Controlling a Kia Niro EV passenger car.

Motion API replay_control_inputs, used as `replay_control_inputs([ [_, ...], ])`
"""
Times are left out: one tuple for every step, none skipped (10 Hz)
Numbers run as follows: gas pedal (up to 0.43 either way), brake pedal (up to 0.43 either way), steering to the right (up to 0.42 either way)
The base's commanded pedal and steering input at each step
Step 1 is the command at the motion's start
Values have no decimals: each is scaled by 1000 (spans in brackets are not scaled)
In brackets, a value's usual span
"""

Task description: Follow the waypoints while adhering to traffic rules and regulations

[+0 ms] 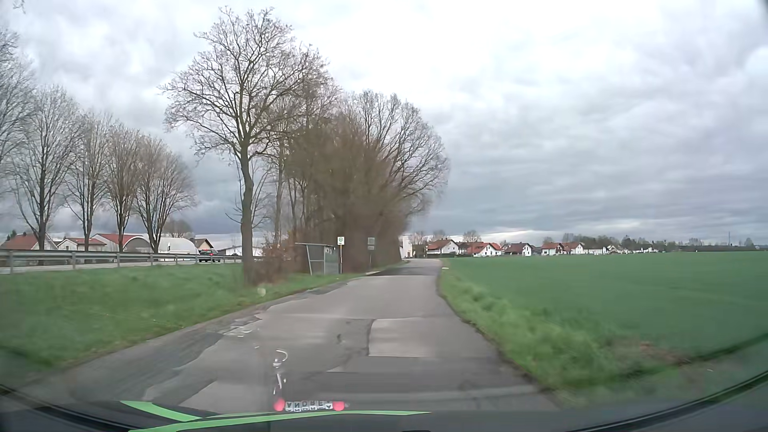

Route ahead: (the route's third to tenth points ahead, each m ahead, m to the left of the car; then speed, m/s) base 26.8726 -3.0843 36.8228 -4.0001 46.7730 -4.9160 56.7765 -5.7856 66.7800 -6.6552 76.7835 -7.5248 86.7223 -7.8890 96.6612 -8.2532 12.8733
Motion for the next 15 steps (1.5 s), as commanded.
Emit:
replay_control_inputs([
  [150,0,15],
  [150,0,15],
  [150,0,15],
  [150,0,15],
  [150,0,15],
  [150,0,16],
  [150,0,16],
  [150,0,17],
  [150,0,17],
  [138,0,17],
  [130,0,17],
  [130,0,17],
  [130,0,17],
  [110,0,17],
  [87,0,17],
])
